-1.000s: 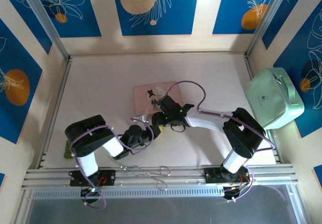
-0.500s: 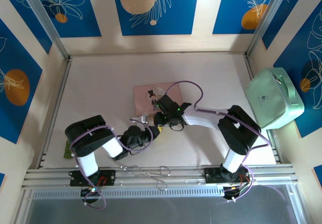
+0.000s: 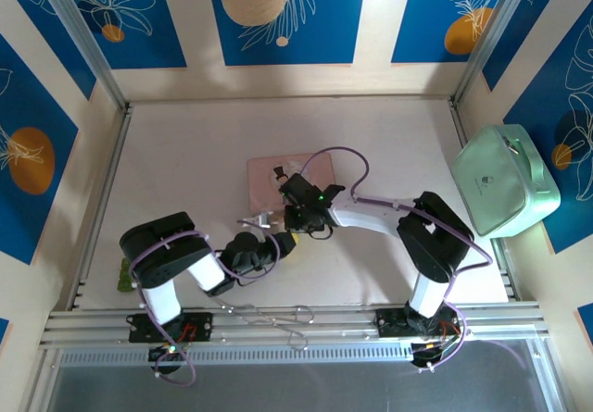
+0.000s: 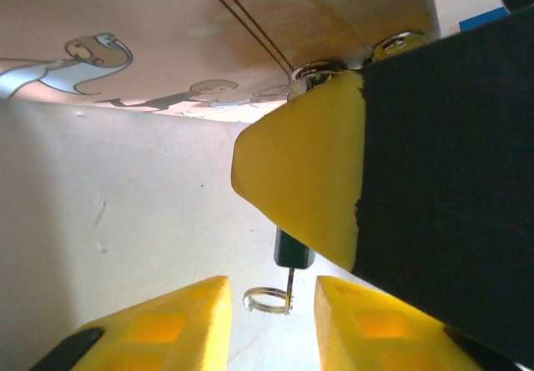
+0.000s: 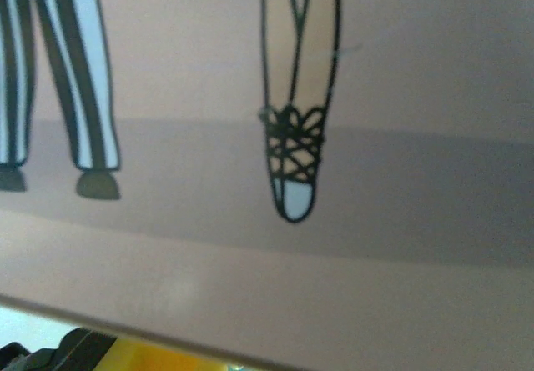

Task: Unlock the padlock with the key

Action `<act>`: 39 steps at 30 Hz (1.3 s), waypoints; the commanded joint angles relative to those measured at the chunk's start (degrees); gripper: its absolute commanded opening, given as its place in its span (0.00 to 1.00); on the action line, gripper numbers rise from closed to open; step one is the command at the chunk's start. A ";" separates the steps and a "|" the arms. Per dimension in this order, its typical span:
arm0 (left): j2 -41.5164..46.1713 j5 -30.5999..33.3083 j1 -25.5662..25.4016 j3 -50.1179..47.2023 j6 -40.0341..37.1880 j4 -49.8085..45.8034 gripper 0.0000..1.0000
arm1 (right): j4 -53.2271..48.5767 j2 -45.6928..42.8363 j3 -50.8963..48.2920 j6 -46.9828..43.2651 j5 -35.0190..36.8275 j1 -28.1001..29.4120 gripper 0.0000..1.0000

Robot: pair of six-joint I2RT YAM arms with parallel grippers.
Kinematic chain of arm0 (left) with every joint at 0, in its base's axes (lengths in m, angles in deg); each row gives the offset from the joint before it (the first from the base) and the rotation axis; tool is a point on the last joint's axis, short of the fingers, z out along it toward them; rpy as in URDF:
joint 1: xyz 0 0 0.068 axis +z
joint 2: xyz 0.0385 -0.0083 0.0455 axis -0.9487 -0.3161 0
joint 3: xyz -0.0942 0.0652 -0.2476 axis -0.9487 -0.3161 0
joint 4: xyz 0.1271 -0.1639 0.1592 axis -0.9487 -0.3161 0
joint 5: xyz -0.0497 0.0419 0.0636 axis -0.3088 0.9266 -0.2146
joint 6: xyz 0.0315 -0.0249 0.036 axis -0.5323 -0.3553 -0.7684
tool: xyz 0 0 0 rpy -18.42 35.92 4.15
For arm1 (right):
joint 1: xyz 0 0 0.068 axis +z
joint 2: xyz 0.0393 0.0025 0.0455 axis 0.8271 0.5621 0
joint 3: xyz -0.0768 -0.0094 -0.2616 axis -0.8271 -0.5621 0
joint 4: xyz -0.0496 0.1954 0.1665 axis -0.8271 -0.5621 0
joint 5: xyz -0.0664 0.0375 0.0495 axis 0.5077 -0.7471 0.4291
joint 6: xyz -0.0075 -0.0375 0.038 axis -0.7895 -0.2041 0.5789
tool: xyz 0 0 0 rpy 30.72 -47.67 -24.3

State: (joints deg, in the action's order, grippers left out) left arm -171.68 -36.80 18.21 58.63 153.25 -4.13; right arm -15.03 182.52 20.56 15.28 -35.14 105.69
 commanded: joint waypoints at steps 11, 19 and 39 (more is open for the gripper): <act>-1.14 -0.71 -0.90 0.55 0.64 1.34 0.19 | -6.71 1.42 2.27 5.90 -4.04 0.69 0.11; -0.21 -0.45 -1.48 0.87 0.15 -0.67 0.25 | -6.97 2.25 2.72 8.04 -5.53 0.38 0.11; 14.50 7.72 -4.37 10.89 -12.02 -37.98 0.00 | -4.38 -3.18 -0.36 10.11 -3.83 -0.07 0.58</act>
State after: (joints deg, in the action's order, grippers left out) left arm -158.72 -32.93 14.47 67.36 144.29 -35.87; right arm -18.71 182.76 21.83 24.24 -39.01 105.08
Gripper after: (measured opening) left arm 0.056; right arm 0.566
